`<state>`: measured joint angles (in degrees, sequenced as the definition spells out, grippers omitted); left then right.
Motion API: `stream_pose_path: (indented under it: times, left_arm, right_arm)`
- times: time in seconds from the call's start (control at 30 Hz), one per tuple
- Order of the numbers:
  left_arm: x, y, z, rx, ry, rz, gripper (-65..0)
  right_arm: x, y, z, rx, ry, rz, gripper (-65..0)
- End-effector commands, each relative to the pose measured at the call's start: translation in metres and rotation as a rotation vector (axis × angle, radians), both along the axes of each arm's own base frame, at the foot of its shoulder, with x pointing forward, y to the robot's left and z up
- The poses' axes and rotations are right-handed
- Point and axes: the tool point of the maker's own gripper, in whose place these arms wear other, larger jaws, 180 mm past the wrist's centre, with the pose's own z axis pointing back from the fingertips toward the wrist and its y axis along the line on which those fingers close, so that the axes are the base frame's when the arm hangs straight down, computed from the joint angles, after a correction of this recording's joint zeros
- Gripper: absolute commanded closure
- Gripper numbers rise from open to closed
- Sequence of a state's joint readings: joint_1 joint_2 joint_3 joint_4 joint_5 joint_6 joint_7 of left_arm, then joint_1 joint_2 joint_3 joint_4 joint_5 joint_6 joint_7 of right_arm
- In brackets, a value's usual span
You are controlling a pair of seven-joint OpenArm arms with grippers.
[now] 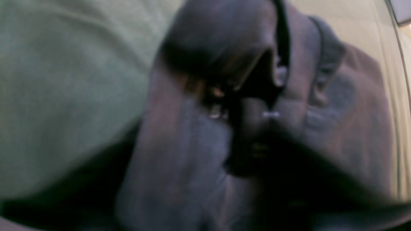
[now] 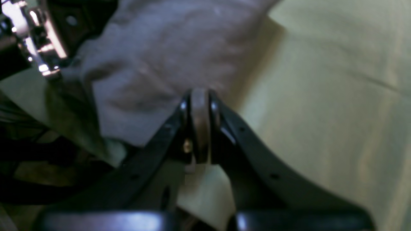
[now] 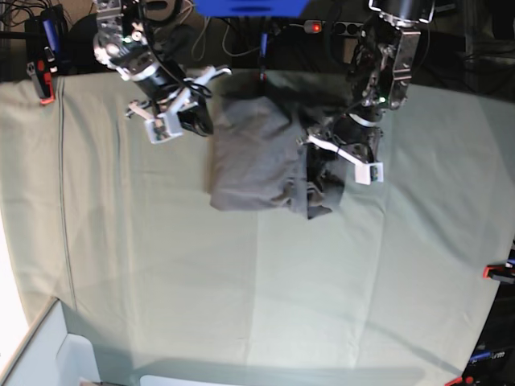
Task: Layout the t-shirt on the table in an organized manner, then fold the t-shirt properly
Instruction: 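Lift and fold the grey shirt bundle over with both grippers, then press and flatten the folded shirt with the left gripper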
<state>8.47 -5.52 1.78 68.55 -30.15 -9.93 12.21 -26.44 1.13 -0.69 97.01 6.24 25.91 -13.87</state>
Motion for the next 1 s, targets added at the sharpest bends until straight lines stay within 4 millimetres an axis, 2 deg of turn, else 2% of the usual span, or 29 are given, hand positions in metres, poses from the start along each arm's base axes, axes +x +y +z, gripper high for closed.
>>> stream_pose_path:
  times: [0.0,0.03,0.07,0.13,0.23,0.3,0.47,0.6,0.8,0.87,0.97]
  left_arm:
    - [-0.008,-0.006,-0.007,-0.001,0.046,-0.024,-9.5]
    - [-0.006,-0.007,-0.005,-0.003,0.040,-0.024,-1.7]
    - [-0.001,-0.007,-0.001,-0.002,0.028,-0.027,0.0]
    - [0.001,-0.012,0.000,0.001,0.032,-0.051,-2.1]
    - [0.012,-0.023,0.005,0.003,0.048,-0.105,0.0]
    - [0.025,-0.024,0.010,0.016,0.048,-0.125,0.0]
    - [0.054,-0.045,0.033,0.079,-0.018,-0.269,0.0]
    - [0.071,-0.080,0.053,0.180,-0.093,-0.475,0.0]
    - [0.079,-0.126,0.051,0.384,-0.145,-0.792,0.0]
    - [0.084,-0.139,0.056,0.440,-0.173,-0.866,0.0]
    - [0.083,-0.172,0.067,0.477,-0.224,-0.965,0.0]
  right_arm:
    - [0.007,-0.008,0.014,0.005,-0.054,-0.016,0.0]
    - [0.007,-0.015,0.017,-0.003,-0.060,-0.035,0.0]
    - [0.008,-0.024,0.020,-0.016,-0.069,-0.054,0.0]
    - [0.012,-0.042,0.025,-0.042,-0.087,-0.093,0.0]
    - [0.014,-0.076,0.030,-0.091,-0.101,-0.171,0.0]
    - [0.014,-0.098,0.031,-0.122,-0.104,-0.218,0.0]
    - [0.007,-0.149,0.036,-0.192,-0.107,-0.341,0.0]
    - [0.001,-0.179,0.040,-0.236,-0.108,-0.410,0.0]
    - [-0.011,-0.216,0.046,-0.291,-0.107,-0.498,0.0]
    - [-0.015,-0.225,0.048,-0.303,-0.108,-0.520,0.0]
    - [-0.018,-0.232,0.050,-0.314,-0.107,-0.538,0.0]
